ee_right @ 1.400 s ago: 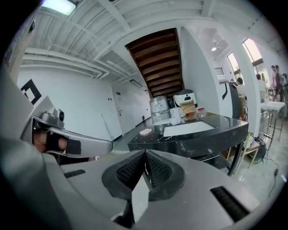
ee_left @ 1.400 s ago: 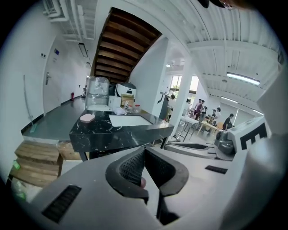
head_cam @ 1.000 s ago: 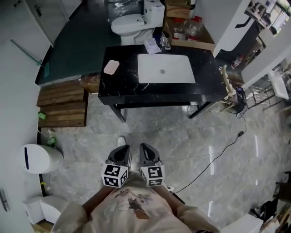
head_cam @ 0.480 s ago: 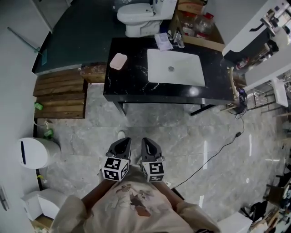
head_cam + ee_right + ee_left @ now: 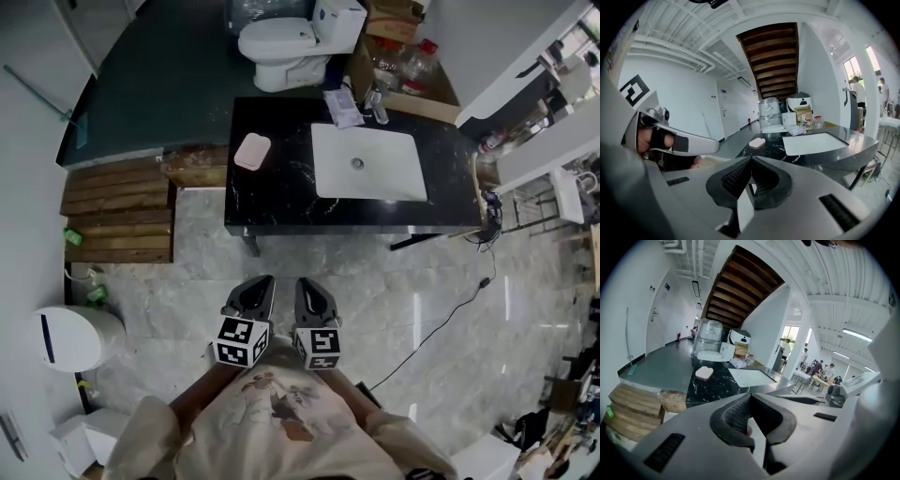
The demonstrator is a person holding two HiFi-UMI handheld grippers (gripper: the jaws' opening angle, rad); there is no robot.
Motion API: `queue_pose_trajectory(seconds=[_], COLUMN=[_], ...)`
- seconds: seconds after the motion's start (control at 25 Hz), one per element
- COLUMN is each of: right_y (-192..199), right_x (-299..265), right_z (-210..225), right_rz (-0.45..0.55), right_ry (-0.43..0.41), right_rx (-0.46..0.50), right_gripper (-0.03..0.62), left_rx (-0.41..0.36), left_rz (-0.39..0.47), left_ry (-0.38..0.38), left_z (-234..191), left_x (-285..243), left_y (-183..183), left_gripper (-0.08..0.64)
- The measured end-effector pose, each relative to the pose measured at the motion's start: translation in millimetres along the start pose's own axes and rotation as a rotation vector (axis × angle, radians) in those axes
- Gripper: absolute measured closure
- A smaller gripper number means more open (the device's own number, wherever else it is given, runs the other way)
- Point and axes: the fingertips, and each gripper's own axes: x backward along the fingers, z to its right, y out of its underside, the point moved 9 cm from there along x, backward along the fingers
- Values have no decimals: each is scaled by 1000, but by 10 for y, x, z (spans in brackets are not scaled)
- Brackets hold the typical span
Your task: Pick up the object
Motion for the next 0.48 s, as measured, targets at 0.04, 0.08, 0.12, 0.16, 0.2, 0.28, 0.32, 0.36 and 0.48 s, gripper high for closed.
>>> queue_pose_trajectory(seconds=[0.04, 0.08, 0.12, 0.16, 0.2, 0.28, 0.32, 0.36, 0.48], right_y=[-54, -101, -134, -158, -177, -191, -195, -209, -313], right_x=[-81, -167, -257, -345, -426, -560, -622, -686, -885], right_z=[-51, -103, -152, -200, -251, -359, -414, -465, -578], right_rz=[5, 10, 14, 18, 23, 22, 17, 12, 14], right_ry=[3, 6, 10, 15, 21, 35, 41, 45, 55], right_rx=[3, 6, 11, 16, 18, 19, 19, 20, 38], right_gripper=[575, 575, 575, 575, 575, 575, 575, 575, 575], left_rx=[0, 0, 0, 1, 2, 5, 8, 12, 20], left_rz=[1, 1, 2, 2, 3, 5, 6, 7, 20], left_ry=[5, 10, 13, 17, 20, 31, 37, 43, 57], left_z=[-95, -197, -301, -404, -501, -671, -750, -827, -1055], left_x=[-6, -14, -25, -37, -48, -55, -53, -53, -85], left_y=[-46, -92, -134, -169, -195, -230, -250, -276, -371], left_gripper=[546, 546, 546, 546, 546, 546, 546, 546, 546])
